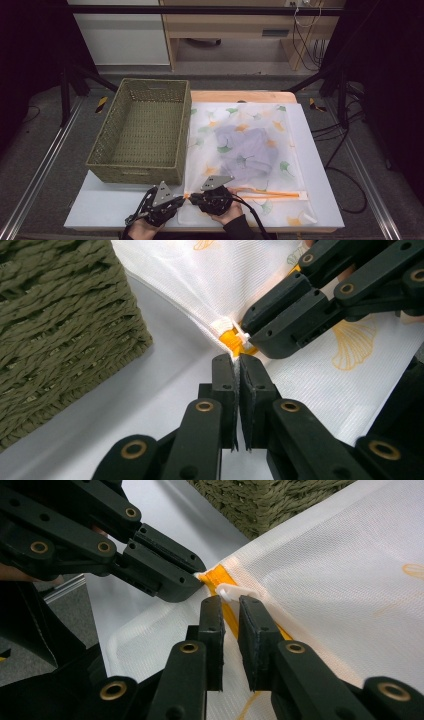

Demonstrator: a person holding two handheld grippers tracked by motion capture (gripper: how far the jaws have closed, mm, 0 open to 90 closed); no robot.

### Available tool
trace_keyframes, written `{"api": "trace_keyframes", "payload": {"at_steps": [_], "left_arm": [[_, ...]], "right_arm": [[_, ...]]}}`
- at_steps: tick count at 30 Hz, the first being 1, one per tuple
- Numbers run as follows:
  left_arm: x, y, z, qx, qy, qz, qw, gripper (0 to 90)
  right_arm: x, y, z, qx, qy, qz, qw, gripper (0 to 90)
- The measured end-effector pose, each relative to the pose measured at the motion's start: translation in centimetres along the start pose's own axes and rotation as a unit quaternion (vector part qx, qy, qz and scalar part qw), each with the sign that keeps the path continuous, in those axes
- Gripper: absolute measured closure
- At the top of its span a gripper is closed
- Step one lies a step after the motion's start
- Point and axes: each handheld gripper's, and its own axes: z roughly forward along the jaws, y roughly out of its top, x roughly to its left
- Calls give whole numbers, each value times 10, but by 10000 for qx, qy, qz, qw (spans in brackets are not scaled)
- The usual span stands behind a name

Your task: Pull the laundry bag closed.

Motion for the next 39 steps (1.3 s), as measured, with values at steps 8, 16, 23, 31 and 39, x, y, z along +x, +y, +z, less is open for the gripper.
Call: {"api": "trace_keyframes", "payload": {"at_steps": [8, 16, 23, 31, 39], "left_arm": [[0, 0, 0, 9, -21, 34, 10000, 852], [-1, 0, 0, 38, -38, 116, 9999, 854], [0, 0, 1, 88, -39, 84, 9999, 849], [0, 0, 2, 111, -39, 72, 9999, 849], [0, -1, 2, 156, -17, 79, 9998, 849]], "right_arm": [[-3, 1, 1, 7, -169, 18, 9999, 634], [-2, 2, 3, 62, 31, -68, 10000, 701], [0, 1, 2, 53, -15, -120, 9999, 702], [1, 1, 0, 8, -8, -138, 9999, 696], [2, 1, -1, -9, -26, -124, 9999, 698]]}}
